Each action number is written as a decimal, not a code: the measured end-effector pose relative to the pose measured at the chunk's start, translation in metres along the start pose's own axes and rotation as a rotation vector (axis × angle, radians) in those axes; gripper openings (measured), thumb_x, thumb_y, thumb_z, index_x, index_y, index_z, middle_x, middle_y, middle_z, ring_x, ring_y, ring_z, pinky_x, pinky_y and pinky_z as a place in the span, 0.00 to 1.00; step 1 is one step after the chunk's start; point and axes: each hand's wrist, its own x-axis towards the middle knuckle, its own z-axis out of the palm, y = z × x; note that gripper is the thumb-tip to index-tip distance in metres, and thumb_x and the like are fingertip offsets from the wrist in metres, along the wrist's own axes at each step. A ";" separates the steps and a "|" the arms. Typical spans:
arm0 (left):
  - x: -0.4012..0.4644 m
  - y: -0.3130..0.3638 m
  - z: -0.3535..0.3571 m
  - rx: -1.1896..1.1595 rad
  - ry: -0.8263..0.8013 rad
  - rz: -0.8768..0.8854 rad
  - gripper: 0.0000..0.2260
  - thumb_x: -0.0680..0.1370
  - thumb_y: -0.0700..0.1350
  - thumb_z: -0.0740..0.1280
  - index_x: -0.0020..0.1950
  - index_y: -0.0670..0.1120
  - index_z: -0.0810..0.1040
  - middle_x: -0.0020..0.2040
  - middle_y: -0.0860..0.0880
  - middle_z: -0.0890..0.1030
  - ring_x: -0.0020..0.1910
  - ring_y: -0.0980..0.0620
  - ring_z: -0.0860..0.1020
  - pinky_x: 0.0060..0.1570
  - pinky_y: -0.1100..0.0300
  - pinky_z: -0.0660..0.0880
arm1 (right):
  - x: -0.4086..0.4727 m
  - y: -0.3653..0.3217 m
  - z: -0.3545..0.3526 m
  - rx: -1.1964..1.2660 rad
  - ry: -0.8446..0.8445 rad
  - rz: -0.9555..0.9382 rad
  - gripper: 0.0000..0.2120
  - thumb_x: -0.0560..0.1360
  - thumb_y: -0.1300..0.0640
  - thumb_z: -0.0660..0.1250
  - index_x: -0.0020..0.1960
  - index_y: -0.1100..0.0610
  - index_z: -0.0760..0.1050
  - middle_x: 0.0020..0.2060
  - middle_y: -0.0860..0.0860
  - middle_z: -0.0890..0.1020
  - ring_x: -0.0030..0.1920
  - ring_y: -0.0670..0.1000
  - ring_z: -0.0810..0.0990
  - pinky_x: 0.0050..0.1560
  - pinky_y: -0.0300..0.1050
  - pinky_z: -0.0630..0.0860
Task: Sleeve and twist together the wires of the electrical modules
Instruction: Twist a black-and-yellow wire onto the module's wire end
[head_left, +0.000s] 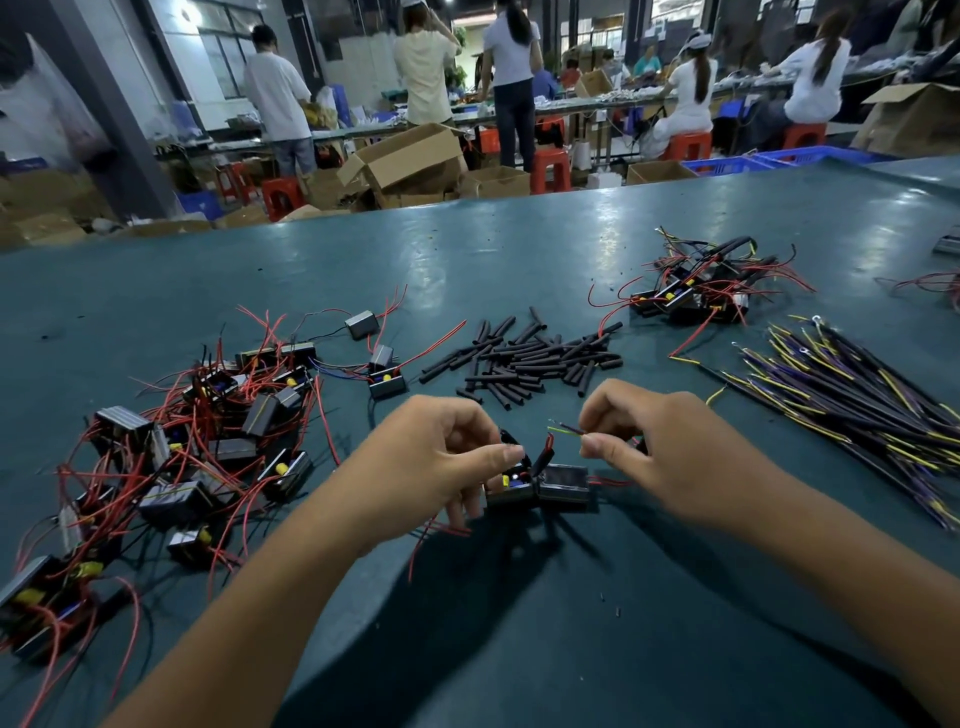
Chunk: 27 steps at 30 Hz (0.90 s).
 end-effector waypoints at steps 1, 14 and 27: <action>0.001 -0.002 0.003 -0.017 0.023 0.007 0.11 0.76 0.45 0.73 0.45 0.38 0.78 0.35 0.40 0.82 0.27 0.49 0.79 0.26 0.57 0.76 | 0.000 -0.001 0.001 -0.005 -0.006 -0.007 0.05 0.77 0.55 0.70 0.48 0.49 0.74 0.38 0.39 0.83 0.40 0.40 0.81 0.41 0.35 0.74; 0.014 -0.018 0.036 -0.082 0.359 0.105 0.09 0.77 0.40 0.73 0.41 0.42 0.75 0.30 0.46 0.81 0.26 0.49 0.79 0.26 0.57 0.77 | -0.003 -0.006 0.006 -0.007 -0.087 -0.068 0.08 0.75 0.54 0.73 0.47 0.50 0.74 0.37 0.40 0.84 0.34 0.39 0.77 0.36 0.30 0.68; 0.013 -0.020 0.030 -0.019 0.218 0.056 0.06 0.78 0.44 0.72 0.46 0.48 0.76 0.39 0.48 0.85 0.30 0.49 0.82 0.29 0.53 0.78 | 0.000 -0.003 -0.013 0.071 -0.041 -0.081 0.11 0.77 0.57 0.70 0.51 0.43 0.71 0.38 0.42 0.83 0.34 0.45 0.79 0.34 0.32 0.71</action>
